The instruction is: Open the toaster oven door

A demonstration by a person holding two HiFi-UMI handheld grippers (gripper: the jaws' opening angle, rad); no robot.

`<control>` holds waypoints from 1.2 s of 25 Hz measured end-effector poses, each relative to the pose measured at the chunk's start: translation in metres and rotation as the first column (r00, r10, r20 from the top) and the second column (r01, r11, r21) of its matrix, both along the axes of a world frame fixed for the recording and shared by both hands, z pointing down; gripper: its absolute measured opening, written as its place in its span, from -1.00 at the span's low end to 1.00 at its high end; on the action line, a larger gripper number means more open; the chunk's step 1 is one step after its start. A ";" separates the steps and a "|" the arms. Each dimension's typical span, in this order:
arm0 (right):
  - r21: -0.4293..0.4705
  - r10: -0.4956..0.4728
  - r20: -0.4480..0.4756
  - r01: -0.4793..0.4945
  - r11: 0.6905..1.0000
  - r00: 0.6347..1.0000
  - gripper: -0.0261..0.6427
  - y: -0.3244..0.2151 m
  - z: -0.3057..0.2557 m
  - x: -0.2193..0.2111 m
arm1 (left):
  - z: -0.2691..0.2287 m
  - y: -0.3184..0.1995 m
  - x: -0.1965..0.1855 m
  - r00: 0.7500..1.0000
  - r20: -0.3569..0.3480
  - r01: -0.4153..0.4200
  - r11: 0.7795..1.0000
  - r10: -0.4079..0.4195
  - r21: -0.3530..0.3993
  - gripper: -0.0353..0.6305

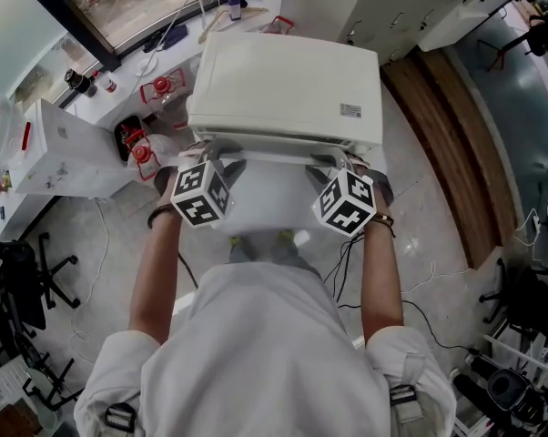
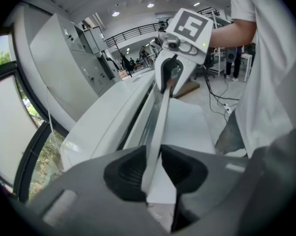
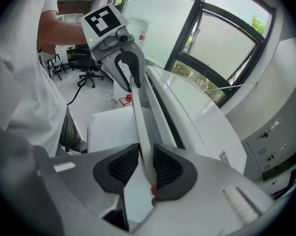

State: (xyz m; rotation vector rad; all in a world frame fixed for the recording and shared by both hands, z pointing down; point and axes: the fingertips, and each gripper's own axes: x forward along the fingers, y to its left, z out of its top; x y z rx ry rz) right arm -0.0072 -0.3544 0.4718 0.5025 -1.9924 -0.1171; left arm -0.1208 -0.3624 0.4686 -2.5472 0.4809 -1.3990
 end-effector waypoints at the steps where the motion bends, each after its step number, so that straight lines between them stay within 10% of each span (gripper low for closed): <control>1: -0.002 0.003 -0.003 -0.003 1.000 1.000 -0.65 0.003 0.001 0.000 | 0.000 0.003 0.000 1.000 0.000 0.000 1.000 0.000 -0.003 -0.61; 30: 0.041 0.051 -0.016 -0.051 0.998 0.999 -0.64 0.084 0.038 -0.003 | 0.039 0.086 -0.004 1.000 0.005 0.023 0.999 -0.022 -0.042 -0.62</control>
